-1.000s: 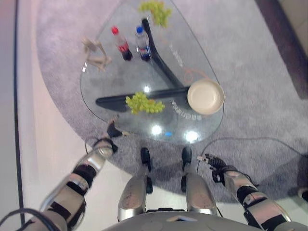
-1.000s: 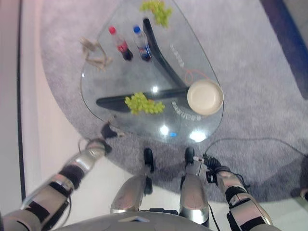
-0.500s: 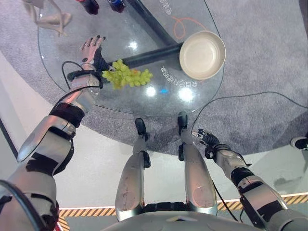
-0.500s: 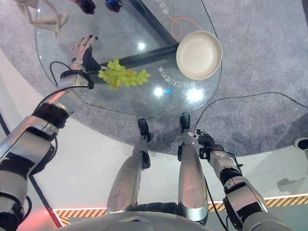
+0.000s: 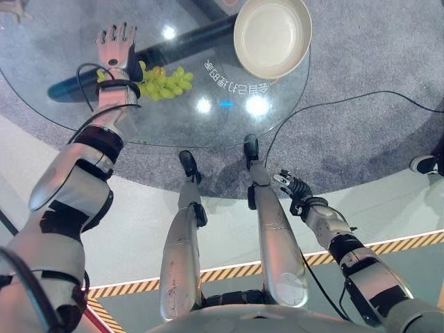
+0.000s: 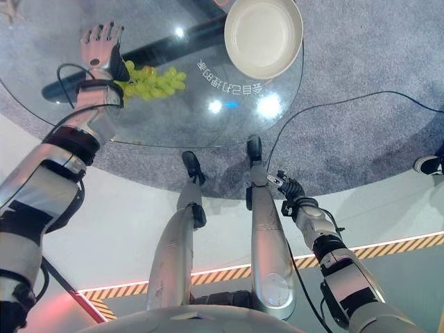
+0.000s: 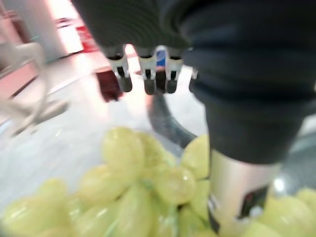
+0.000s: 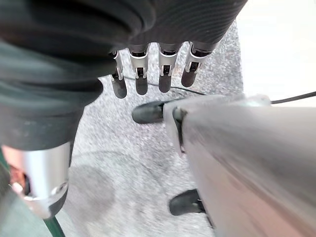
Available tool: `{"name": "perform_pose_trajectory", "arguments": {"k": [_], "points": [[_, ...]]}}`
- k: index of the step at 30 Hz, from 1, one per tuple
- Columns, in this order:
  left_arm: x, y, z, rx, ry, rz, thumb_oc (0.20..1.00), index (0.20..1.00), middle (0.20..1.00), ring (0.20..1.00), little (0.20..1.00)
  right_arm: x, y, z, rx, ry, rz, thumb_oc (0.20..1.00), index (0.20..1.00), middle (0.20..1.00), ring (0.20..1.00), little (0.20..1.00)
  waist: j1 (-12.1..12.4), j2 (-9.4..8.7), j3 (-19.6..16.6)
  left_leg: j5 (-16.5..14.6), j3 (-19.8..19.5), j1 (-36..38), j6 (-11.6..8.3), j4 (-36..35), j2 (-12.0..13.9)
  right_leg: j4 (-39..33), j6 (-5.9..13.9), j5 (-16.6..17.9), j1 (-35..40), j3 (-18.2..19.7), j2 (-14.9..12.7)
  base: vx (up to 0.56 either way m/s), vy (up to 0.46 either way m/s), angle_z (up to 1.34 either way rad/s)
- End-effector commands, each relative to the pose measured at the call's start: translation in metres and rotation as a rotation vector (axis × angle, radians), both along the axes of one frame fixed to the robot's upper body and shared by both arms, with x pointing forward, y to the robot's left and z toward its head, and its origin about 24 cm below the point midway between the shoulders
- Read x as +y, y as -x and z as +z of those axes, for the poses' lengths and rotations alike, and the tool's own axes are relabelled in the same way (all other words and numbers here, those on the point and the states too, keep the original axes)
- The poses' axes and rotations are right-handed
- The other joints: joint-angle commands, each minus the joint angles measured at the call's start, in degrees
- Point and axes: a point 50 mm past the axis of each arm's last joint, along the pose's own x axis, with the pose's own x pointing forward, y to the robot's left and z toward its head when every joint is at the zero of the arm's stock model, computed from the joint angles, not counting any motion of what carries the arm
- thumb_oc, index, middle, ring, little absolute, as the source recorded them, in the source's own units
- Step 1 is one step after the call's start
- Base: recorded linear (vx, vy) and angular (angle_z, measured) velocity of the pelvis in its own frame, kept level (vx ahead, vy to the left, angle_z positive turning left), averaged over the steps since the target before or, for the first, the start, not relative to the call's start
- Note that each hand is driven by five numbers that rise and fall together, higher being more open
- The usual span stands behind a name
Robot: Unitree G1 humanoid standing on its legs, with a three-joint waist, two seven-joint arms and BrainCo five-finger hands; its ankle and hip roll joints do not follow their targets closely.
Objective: Pick up fruits into the plate
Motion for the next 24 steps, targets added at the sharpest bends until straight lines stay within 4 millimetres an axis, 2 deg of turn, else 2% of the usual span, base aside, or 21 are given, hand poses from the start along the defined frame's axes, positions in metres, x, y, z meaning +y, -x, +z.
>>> {"name": "perform_pose_trajectory", "arguments": {"k": [1, 7, 13, 18, 24], "points": [[0.015, -0.001, -0.025, 0.150, -0.064, 0.122, 1.000, 1.000, 1.000, 1.000, 1.000, 0.012, 0.011, -0.009, 0.010, -0.106, 0.001, 1.000, 1.000, 1.000, 1.000, 1.000, -0.92, -3.39, -1.04, -8.58, -2.61, -2.31, -0.24, 9.84, -2.37, 0.19, 0.09, 0.27, -0.17, 1.80, 4.66, 0.00, 0.000, 0.00], [0.012, -0.004, -0.032, 0.242, -0.109, 0.144, 1.000, 1.000, 1.000, 1.000, 1.000, 0.016, 0.006, -0.003, -0.018, -0.191, -0.017, 1.000, 1.000, 1.000, 1.000, 1.000, -1.76, -3.70, -1.04, -8.51, -2.19, -4.56, -0.45, 10.66, -2.36, 0.60, -0.03, 0.55, -2.24, 2.13, 5.13, 0.00, -0.001, -0.01], [-0.008, -0.007, -0.052, 0.377, -0.033, -0.002, 1.000, 1.000, 1.000, 1.000, 1.000, 0.014, 0.006, -0.002, -0.024, -0.203, -0.025, 1.000, 1.000, 1.000, 1.000, 1.000, -1.64, -3.05, -1.04, -8.60, -2.23, -4.89, -0.22, 10.52, -2.65, 0.31, -0.05, 0.76, -2.51, 2.35, 5.31, -0.01, -0.005, -0.04], [-0.012, -0.004, -0.052, 0.278, 0.209, -0.108, 1.000, 1.000, 1.000, 1.000, 1.000, 0.013, 0.009, -0.004, -0.027, -0.199, -0.030, 1.000, 1.000, 1.000, 1.000, 1.000, -0.67, -2.20, -1.04, -8.31, -2.56, -3.92, 0.00, 9.55, -2.95, -0.28, 0.06, 0.58, -1.42, 1.93, 5.04, 0.00, 0.000, 0.00], [0.000, 0.002, -0.044, 0.163, 0.322, -0.139, 1.000, 1.000, 1.000, 1.000, 1.000, 0.011, 0.015, -0.008, -0.025, -0.209, -0.048, 1.000, 1.000, 1.000, 1.000, 1.000, 0.46, -1.68, -1.04, -8.08, -3.07, -2.56, 0.13, 8.46, -3.23, -1.08, 0.28, 0.66, -0.03, 0.83, 4.24, -0.01, -0.018, 0.03]]}}
